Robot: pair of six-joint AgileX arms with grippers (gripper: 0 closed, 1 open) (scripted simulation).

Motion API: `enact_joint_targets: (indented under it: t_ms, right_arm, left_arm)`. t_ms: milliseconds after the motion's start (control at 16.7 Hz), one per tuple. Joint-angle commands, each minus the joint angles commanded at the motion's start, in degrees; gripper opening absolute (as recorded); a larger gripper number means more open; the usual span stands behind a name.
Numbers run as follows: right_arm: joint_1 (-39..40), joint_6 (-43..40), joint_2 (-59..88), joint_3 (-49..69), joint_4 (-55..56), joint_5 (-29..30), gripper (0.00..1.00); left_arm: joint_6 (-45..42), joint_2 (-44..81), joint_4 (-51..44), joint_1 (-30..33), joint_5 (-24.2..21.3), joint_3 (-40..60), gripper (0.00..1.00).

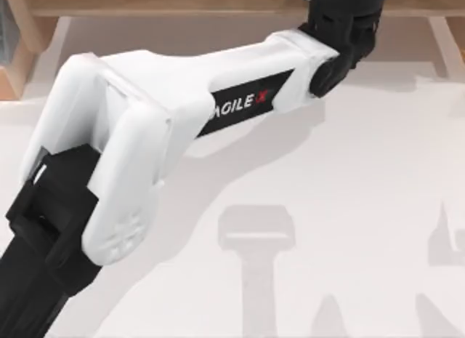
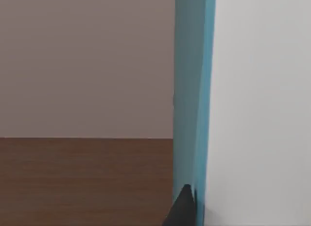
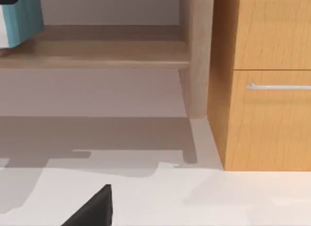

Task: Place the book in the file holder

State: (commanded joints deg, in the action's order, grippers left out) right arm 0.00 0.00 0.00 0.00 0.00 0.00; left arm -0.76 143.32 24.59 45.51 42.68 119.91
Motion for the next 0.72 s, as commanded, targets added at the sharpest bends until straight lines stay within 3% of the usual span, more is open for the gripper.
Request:
enact_joint_targets:
  t_ms: [300, 720]
  right_arm:
    - [0.0, 0.0, 0.0, 0.0, 0.0, 0.0, 1.00]
    - [0.0, 0.0, 0.0, 0.0, 0.0, 0.0, 1.00]
  left_arm:
    - [-2.9, -3.2, 0.2, 0.1, -2.4, -3.7, 0.00]
    - [-17.1, -19.9, 0.3, -2.6, -15.6, -25.5, 0.00]
